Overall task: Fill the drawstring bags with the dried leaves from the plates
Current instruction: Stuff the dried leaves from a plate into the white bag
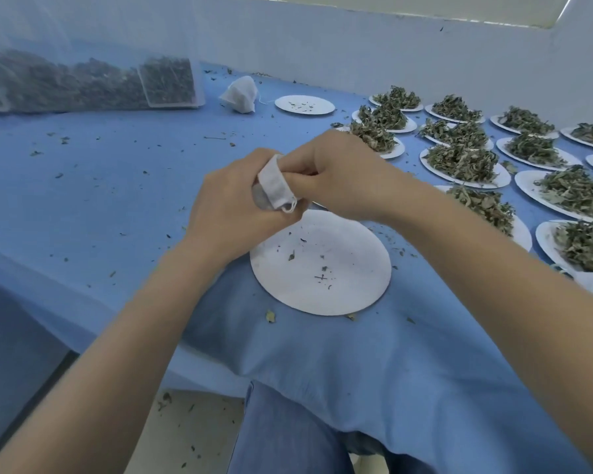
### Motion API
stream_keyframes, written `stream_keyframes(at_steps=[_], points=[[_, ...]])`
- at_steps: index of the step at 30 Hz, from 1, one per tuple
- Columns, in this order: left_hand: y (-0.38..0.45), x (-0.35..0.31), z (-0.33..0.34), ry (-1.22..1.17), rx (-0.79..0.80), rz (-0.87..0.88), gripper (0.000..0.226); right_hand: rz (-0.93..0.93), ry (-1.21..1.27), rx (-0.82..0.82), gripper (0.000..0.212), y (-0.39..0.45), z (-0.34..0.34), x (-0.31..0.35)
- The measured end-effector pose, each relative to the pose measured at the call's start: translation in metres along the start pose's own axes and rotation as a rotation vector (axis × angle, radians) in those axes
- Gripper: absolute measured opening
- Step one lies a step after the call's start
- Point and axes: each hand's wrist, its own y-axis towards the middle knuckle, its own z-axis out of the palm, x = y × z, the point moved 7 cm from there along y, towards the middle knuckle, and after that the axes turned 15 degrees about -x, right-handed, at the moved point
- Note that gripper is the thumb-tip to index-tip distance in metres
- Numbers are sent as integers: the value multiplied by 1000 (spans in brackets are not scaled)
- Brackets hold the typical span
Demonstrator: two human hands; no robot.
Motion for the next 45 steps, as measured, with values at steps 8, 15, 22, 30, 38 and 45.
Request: stream_keyframes(at_steps=[8,15,22,30,38,45], points=[[1,-12,3,2,90,38,17,-89,-89,-170,24,1,-7,7],[-1,-3,2,-45,115,62,41,-70,-50,155,22,-9,7,0],[-1,22,-12,137,116,84,59,16,173,-21,15,-16,-22,-12],[-5,33,-15,116,45,28,54,344,-312,101,123,-72,2,-65],[-16,35,-10,76,29,-32,53,384,-451,138,156,-83,29,-73],[-15,32,-11,95,25,-68,48,383,-391,28,138,-84,23,-63]])
